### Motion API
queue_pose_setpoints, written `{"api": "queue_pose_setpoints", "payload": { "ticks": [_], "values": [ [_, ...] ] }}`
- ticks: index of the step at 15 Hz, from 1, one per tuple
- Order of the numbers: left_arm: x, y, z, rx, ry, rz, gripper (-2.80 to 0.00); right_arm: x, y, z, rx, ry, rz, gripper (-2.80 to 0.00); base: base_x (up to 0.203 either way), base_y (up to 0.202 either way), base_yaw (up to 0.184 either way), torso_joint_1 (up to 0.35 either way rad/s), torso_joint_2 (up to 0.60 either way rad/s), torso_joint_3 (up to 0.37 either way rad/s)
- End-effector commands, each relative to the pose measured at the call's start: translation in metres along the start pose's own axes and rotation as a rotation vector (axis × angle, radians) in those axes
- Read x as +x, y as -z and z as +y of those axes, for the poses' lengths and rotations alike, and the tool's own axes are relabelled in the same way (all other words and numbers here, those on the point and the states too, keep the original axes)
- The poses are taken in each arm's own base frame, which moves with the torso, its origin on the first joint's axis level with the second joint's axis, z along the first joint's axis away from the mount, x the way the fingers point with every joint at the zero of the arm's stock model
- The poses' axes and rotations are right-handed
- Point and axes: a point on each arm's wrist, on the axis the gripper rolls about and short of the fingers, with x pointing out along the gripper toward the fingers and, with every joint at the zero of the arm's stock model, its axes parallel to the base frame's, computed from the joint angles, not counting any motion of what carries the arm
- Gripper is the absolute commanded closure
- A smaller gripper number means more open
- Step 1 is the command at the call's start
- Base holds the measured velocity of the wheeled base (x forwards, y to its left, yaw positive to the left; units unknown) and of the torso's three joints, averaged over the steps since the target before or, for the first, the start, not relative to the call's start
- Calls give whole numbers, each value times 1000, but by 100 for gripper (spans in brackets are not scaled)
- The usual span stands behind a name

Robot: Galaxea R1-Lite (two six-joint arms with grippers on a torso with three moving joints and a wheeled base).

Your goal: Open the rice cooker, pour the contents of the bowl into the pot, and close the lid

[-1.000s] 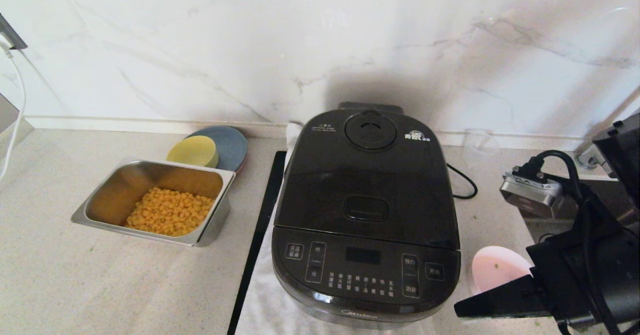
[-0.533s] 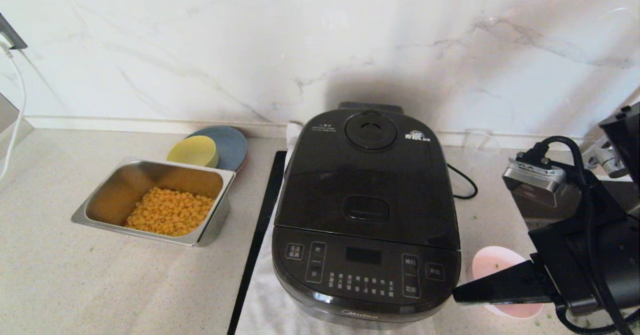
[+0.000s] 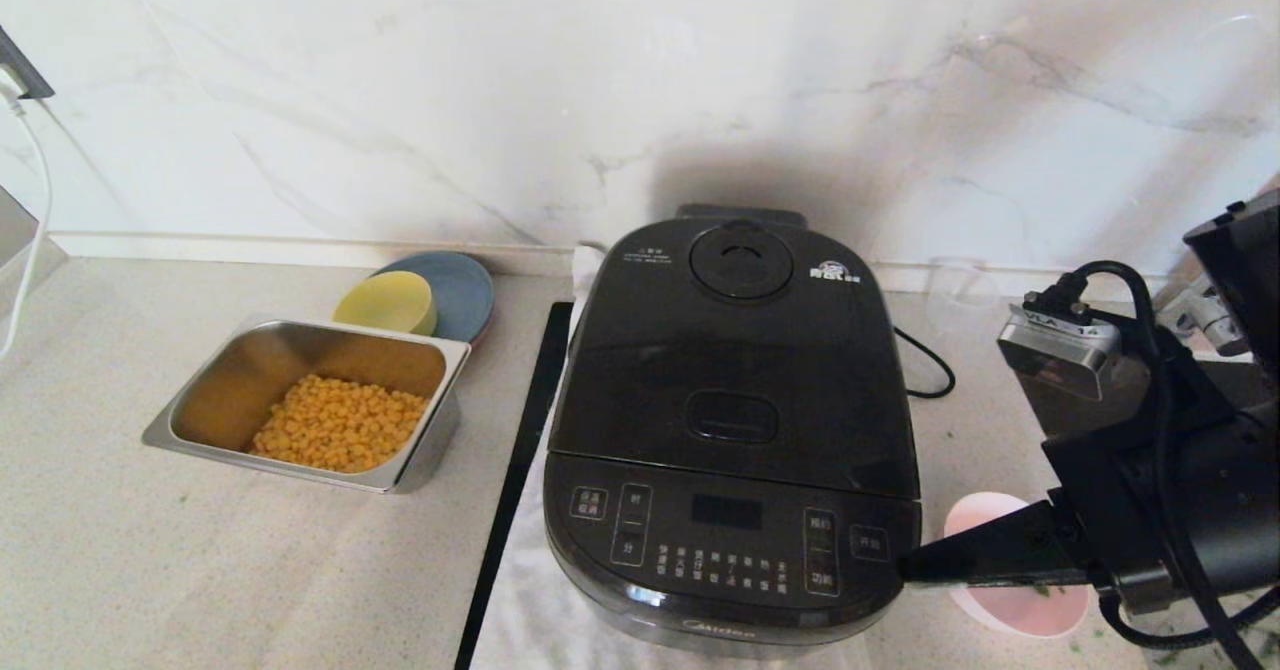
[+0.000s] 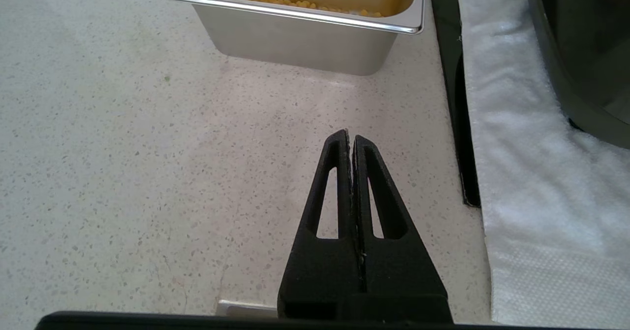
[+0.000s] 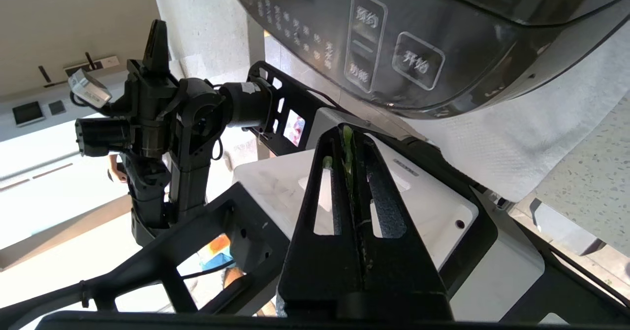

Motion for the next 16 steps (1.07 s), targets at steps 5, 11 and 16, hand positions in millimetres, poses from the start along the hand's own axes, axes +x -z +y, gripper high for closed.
{"api": "queue_pose_setpoints", "payload": {
  "ticks": [5, 11, 16],
  "values": [
    [0, 0, 0, 0, 1, -2, 0, 9, -11, -6, 13, -2, -22, 0, 0, 0, 0, 0, 0, 0],
    [0, 0, 0, 0, -1, -2, 0, 9, -13, -10, 27, 9, -34, 0, 0, 0, 0, 0, 0, 0],
    [0, 0, 0, 0, 0, -2, 0, 9, -16, -13, 38, 17, -39, 0, 0, 0, 0, 0, 0, 0]
  ]
}}
